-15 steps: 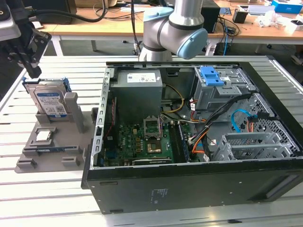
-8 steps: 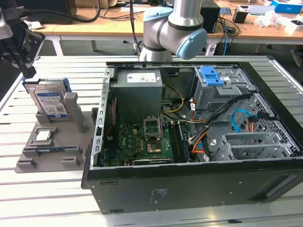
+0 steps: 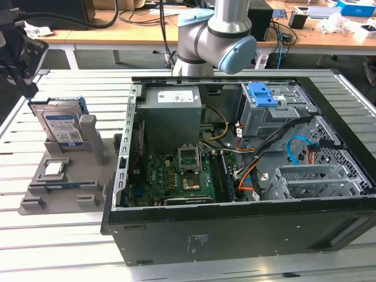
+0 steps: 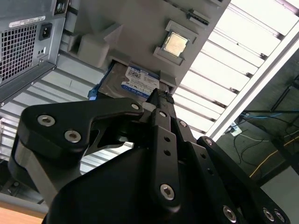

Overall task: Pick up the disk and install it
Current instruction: 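Reach for the disk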

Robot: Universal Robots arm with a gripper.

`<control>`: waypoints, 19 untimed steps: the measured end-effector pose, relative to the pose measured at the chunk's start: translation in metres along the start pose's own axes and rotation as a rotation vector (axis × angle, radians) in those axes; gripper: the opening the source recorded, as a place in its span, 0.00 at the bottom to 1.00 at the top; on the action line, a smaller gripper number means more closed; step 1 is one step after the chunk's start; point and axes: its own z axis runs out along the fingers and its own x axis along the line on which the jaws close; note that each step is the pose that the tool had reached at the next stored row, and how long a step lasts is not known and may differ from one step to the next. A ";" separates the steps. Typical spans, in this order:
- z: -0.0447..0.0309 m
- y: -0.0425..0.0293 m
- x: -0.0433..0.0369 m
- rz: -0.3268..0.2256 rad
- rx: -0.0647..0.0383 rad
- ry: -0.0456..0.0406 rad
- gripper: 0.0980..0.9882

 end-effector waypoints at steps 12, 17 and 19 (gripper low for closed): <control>-0.0001 -0.0012 0.0166 0.000 0.000 0.0001 0.01; -0.0001 -0.0012 0.0254 0.000 0.001 -0.0002 0.01; 0.0000 0.0019 0.0272 0.000 0.001 -0.0001 0.01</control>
